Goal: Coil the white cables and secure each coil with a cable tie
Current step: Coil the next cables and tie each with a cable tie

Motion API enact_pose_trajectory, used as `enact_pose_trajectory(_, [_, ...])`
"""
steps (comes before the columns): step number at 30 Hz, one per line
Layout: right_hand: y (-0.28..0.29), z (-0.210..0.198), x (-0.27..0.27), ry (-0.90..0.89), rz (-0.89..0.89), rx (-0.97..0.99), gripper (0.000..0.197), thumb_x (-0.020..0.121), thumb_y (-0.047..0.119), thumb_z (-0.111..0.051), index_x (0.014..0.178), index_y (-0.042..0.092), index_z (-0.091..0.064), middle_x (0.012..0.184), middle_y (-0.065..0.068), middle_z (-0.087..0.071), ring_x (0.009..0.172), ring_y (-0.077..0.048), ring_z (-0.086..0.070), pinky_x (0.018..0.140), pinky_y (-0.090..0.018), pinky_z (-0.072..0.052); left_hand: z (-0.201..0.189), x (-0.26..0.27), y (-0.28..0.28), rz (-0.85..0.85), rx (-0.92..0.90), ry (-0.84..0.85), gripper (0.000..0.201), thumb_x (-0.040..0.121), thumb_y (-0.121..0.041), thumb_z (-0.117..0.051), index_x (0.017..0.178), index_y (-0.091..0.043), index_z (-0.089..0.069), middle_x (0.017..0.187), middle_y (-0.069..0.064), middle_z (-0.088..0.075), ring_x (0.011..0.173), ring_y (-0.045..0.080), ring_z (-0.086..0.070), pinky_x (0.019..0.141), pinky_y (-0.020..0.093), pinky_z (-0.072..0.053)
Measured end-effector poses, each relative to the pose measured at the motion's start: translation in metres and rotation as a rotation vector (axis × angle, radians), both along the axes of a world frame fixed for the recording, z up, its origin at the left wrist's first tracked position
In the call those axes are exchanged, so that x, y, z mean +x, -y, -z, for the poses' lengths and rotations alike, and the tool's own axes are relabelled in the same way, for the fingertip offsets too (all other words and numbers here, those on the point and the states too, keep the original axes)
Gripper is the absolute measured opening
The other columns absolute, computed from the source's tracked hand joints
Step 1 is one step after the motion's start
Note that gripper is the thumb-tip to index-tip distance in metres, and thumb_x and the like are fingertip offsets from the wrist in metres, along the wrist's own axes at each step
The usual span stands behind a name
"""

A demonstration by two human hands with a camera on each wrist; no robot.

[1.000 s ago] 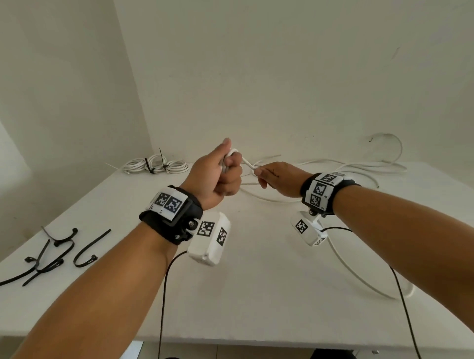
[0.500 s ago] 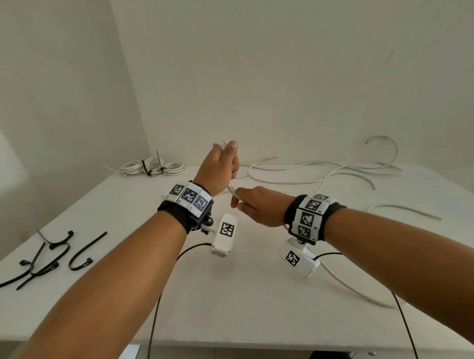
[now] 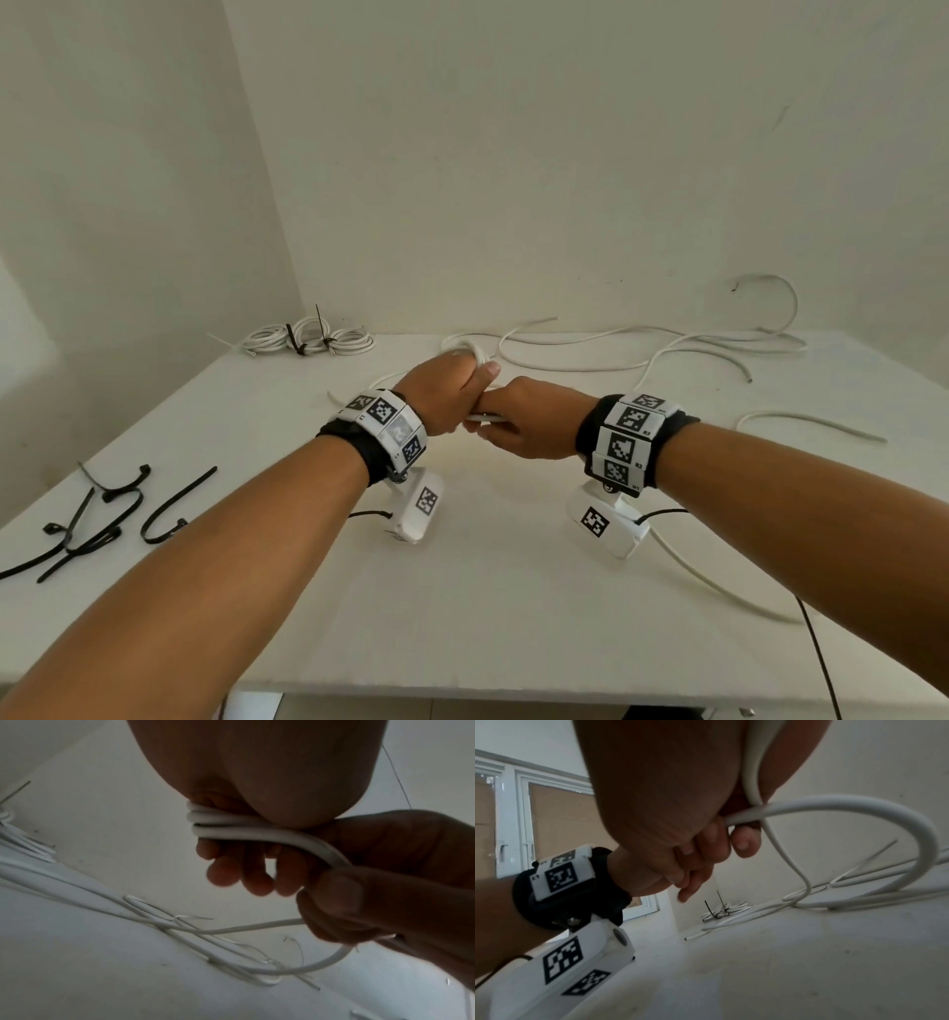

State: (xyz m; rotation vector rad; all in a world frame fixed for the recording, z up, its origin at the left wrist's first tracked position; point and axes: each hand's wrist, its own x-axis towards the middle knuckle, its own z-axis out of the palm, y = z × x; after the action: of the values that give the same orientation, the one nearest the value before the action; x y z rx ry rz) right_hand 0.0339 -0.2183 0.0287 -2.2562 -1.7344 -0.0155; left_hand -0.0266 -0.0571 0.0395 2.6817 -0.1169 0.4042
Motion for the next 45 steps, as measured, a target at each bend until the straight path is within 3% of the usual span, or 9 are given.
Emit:
enact_pose_trajectory(4, [0.008,-0.005,0.010,0.087,0.078,-0.088,0.020,0.090,0.028,-0.065,0.109,0.025,-0.059,0.072,0.014,-0.050,0.067,-0.007,-0.052,0.069,-0.027,-0.045,0.009,0.000,-0.018,-0.110,0.037,-0.031,0.054,0.103,-0.046,-0.034,0.068,-0.014,-0.059,0.064,-0.003,-0.056,0.060,0.015,-0.052,0.065,0.033,-0.038])
enact_pose_trajectory(7, [0.019,-0.006,0.025,0.136,0.219,-0.248,0.019,0.090,0.039,-0.063,0.105,0.028,-0.059,0.079,0.015,-0.055,0.080,-0.010,-0.054,0.082,-0.030,-0.043,0.011,-0.002,-0.034,-0.154,-0.080,-0.043,0.070,0.083,-0.071,-0.044,0.070,-0.003,-0.051,0.059,-0.001,-0.040,0.055,0.018,-0.038,0.058,0.033,-0.031])
enact_pose_trajectory(10, [0.033,-0.001,0.041,0.132,0.306,-0.290,0.020,0.095,0.046,-0.056,0.096,0.027,-0.062,0.087,0.013,-0.062,0.088,-0.011,-0.054,0.097,-0.038,-0.037,0.010,-0.007,-0.044,-0.131,-0.119,-0.102,0.059,0.079,-0.060,-0.070,0.068,-0.011,-0.040,0.058,-0.006,-0.035,0.057,0.015,-0.031,0.057,0.031,-0.029])
enact_pose_trajectory(17, [0.036,-0.023,0.049,-0.230,0.258,0.215,0.018,0.098,0.037,-0.057,0.086,0.028,-0.066,0.070,0.007,-0.055,0.059,-0.005,-0.047,0.064,-0.019,-0.041,0.012,-0.014,-0.039,-0.210,-0.180,-0.219,0.053,0.096,-0.052,-0.054,0.061,-0.017,-0.034,0.053,-0.002,-0.034,0.049,0.016,-0.029,0.053,0.030,-0.025])
enact_pose_trajectory(20, [0.031,-0.043,0.054,-0.242,0.287,0.364,0.017,0.096,0.033,-0.062,0.080,0.035,-0.069,0.059,0.013,-0.052,0.050,-0.001,-0.042,0.052,-0.010,-0.036,0.017,-0.018,-0.037,-0.083,-0.408,-0.244,0.062,0.088,-0.067,-0.051,0.054,-0.019,-0.032,0.044,-0.001,-0.034,0.041,0.016,-0.027,0.051,0.029,-0.027])
enact_pose_trajectory(25, [0.027,-0.055,0.061,-0.220,0.350,0.401,0.022,0.098,0.032,-0.059,0.088,0.019,-0.075,0.045,0.017,-0.046,0.042,-0.003,-0.038,0.046,-0.009,-0.030,0.001,-0.026,-0.008,0.184,-1.052,-0.295,0.050,0.100,-0.054,-0.031,0.062,-0.022,-0.028,0.048,-0.007,-0.019,0.044,0.010,-0.010,0.040,0.020,-0.017])
enact_pose_trajectory(32, [0.008,-0.038,0.042,-0.207,0.309,0.283,0.040,0.102,0.049,-0.041,0.087,0.030,-0.072,0.062,-0.002,-0.044,0.047,-0.006,-0.037,0.055,-0.021,-0.037,-0.038,-0.029,0.005,0.479,-1.397,-0.171,0.052,0.099,-0.053,-0.026,0.060,-0.024,-0.042,0.048,-0.009,-0.014,0.043,0.012,-0.007,0.043,0.025,-0.012])
enact_pose_trajectory(41, [-0.003,-0.026,0.005,-0.224,0.277,0.163,0.040,0.107,0.041,-0.032,0.102,0.026,-0.068,0.066,0.010,-0.052,0.056,0.000,-0.050,0.061,-0.019,-0.038,-0.045,-0.020,0.018,0.355,-1.510,0.041,0.043,0.104,-0.048,-0.028,0.073,-0.019,-0.036,0.049,-0.009,-0.027,0.041,0.008,-0.017,0.048,0.024,-0.019])
enact_pose_trajectory(45, [-0.005,-0.021,-0.007,-0.126,0.255,0.063,0.031,0.107,0.030,-0.034,0.119,0.012,-0.057,0.103,-0.006,-0.067,0.080,-0.018,-0.059,0.077,-0.032,-0.049,-0.043,-0.008,0.021,0.261,-1.427,0.128,0.036,0.106,-0.038,-0.034,0.077,-0.017,-0.040,0.055,-0.005,-0.030,0.043,0.011,-0.027,0.052,0.026,-0.026])
